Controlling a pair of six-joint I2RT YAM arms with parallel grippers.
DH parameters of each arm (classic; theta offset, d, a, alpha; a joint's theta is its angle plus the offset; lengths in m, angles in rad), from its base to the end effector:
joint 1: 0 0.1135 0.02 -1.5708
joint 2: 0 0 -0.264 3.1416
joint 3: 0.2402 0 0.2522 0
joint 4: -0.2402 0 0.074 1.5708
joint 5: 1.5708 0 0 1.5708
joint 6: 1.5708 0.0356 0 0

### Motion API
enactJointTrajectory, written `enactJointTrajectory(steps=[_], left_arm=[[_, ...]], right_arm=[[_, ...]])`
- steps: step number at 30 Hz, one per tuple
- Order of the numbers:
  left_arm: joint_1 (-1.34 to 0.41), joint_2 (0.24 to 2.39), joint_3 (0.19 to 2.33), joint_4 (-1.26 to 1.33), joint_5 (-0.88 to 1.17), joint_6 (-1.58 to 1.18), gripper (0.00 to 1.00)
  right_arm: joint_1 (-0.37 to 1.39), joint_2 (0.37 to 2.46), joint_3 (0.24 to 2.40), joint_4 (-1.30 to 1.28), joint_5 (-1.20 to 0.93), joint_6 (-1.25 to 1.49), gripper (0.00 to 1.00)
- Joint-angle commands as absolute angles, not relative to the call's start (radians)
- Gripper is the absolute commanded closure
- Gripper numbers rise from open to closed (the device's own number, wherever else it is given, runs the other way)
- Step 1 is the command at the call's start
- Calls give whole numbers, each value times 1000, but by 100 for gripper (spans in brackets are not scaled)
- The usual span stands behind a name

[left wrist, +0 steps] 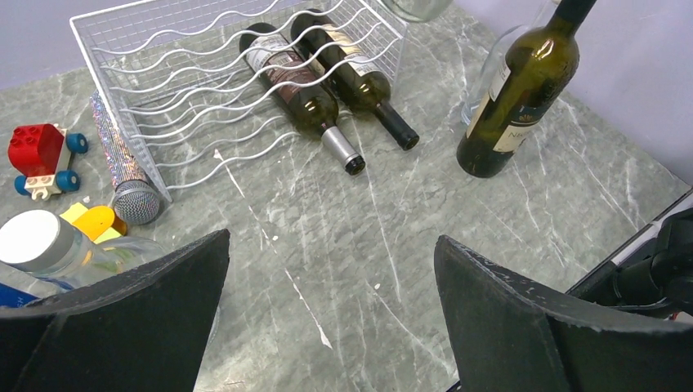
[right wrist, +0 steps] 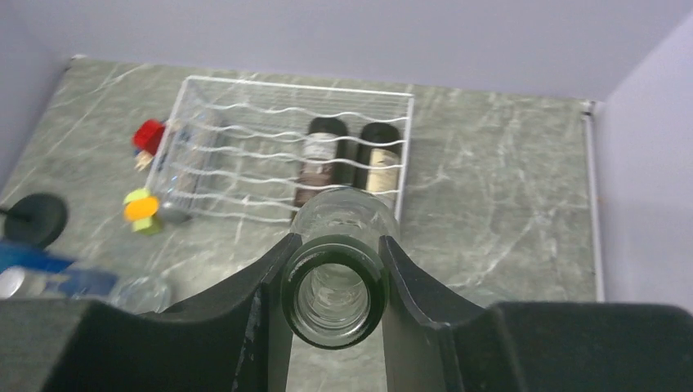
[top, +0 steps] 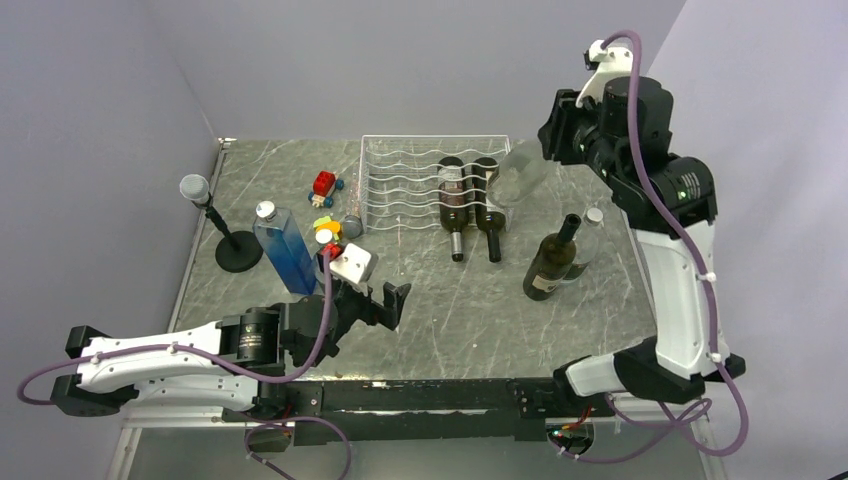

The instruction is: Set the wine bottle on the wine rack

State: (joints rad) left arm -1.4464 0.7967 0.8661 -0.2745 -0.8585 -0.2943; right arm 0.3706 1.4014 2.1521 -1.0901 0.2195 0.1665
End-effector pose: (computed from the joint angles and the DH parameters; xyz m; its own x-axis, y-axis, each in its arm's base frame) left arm 0.0479 -0.1662 0.3593 -0.1856 -0.0434 -0.9817 0.5253 0.8399 -0.1365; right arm 0.2044 0.0711 0.5485 -0.3329 0.0442 -0.9419 -0.1084 0.9905 0.0848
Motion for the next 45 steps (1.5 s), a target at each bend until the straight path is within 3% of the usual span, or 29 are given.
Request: enactJointTrajectory(steps=[1, 14, 25, 38, 45], left_arm=[[-1449, 803, 865, -233, -844, -306, 1], [-1449, 709, 754, -137, -688, -302, 1], [-1449, 630, 609, -37, -559, -456, 1], [-1446, 735, 489, 70, -514, -479, 1], [-1435, 713, 459, 138, -372, -415, 1]], right_arm=[[442, 1315, 2167, -996, 99, 166, 100], [645, 1130, 1701, -744, -393, 230, 100], [761, 1089, 1461, -607, -466, 305, 100], [827, 1062, 1424, -520, -565, 373, 100], [835, 1016, 1398, -478, -613, 391, 100]])
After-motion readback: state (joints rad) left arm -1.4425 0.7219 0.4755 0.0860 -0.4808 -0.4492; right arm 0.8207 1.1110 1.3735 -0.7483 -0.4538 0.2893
